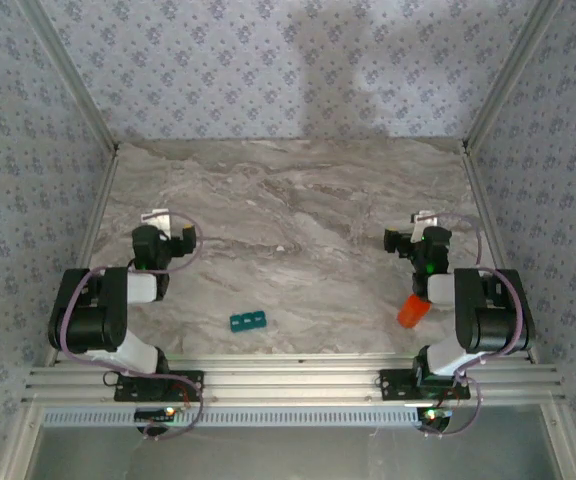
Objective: Sort the pills into containers
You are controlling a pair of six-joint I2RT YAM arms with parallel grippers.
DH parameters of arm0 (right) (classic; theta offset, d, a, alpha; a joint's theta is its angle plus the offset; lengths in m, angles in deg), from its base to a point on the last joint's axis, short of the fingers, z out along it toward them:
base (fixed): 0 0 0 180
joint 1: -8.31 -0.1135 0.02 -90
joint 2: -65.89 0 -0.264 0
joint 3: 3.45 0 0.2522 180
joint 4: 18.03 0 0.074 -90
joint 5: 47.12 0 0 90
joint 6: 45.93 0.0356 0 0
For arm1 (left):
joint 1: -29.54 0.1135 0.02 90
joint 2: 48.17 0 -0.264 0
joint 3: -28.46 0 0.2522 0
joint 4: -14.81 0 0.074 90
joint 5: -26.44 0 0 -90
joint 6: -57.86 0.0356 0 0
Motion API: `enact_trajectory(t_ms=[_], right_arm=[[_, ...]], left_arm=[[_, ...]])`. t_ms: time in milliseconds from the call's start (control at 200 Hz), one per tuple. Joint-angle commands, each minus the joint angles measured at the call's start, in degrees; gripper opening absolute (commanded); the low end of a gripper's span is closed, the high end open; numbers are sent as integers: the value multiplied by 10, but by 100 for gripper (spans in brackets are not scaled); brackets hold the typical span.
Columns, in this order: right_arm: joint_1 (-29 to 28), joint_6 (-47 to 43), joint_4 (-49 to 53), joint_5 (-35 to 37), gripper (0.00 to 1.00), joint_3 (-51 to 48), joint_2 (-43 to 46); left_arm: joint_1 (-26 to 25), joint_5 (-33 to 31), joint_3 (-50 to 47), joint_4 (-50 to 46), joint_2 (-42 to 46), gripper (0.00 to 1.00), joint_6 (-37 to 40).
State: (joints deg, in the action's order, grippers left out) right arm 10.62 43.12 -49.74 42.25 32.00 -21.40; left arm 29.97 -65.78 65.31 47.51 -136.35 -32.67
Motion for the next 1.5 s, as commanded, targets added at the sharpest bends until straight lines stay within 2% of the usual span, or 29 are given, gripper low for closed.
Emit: enact_trajectory(t_ms=[0,635,730,1234,1339,1494], right_arm=[[-2,-7,-11,11,100,6,-1],[0,-5,-11,7,100,7,-1],[2,-5,-12,5,100,6,-1],[5,-2,-13,1,100,7,0],[5,12,92,41,100,47,44],[5,39,194,90,100,79,105]], left_arm=[[3,-3,7,2,1,99,-6],[3,-3,7,2,2,99,-6],[27,43,3,9,1,99,-19],[17,35,8,1,3,99,-10],[17,32,29,-54,27,99,-10],[16,-6,92,-222,75,99,-44]])
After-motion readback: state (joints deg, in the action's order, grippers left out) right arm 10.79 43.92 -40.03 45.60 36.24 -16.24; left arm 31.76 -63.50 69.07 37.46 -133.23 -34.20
